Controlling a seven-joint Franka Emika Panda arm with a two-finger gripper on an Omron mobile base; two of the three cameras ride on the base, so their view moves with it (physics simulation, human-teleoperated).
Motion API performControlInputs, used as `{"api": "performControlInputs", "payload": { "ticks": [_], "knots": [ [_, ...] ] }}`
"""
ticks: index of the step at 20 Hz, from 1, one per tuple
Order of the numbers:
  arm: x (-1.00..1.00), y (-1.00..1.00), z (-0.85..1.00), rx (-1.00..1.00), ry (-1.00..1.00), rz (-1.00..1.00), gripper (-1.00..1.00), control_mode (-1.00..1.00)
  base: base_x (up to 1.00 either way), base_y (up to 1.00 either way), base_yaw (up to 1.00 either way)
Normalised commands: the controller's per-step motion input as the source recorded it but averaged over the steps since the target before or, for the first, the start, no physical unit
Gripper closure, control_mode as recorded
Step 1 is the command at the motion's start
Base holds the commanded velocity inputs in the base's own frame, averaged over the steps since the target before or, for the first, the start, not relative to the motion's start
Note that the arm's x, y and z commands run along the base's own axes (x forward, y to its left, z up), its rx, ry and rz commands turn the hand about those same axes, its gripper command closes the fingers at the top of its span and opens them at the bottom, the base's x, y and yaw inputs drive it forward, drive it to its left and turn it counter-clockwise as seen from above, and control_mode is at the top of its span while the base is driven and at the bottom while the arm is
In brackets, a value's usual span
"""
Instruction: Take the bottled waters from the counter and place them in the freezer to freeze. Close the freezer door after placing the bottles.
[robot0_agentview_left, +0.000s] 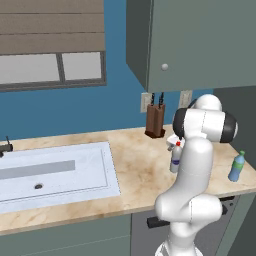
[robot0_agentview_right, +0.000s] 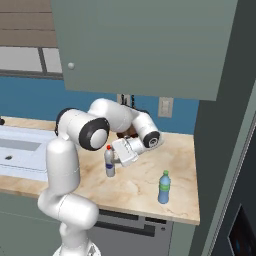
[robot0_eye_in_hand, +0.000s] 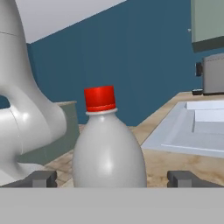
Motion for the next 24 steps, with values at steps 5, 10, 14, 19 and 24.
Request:
{"api": "performControlInputs", "payload": {
  "ticks": [5, 10, 14, 19, 24],
  "knots": [
    [0.00, 0.00, 0.00, 0.00, 0.00, 0.00, -1.00, -1.00, 0.00, 0.00, 0.00],
    [-0.01, 0.02, 0.00, 0.00, 0.00, 0.00, 1.00, -1.00, 0.00, 0.00, 0.00],
    [-0.02, 0.11, 0.00, 0.00, 0.00, 0.00, 1.00, -1.00, 0.00, 0.00, 0.00],
    [-0.04, 0.02, 0.00, 0.00, 0.00, 0.00, 1.00, -1.00, 0.00, 0.00, 0.00],
    [0.00, 0.00, 0.05, 0.00, -0.01, 0.00, 1.00, -1.00, 0.00, 0.00, 0.00]
  ]
}}
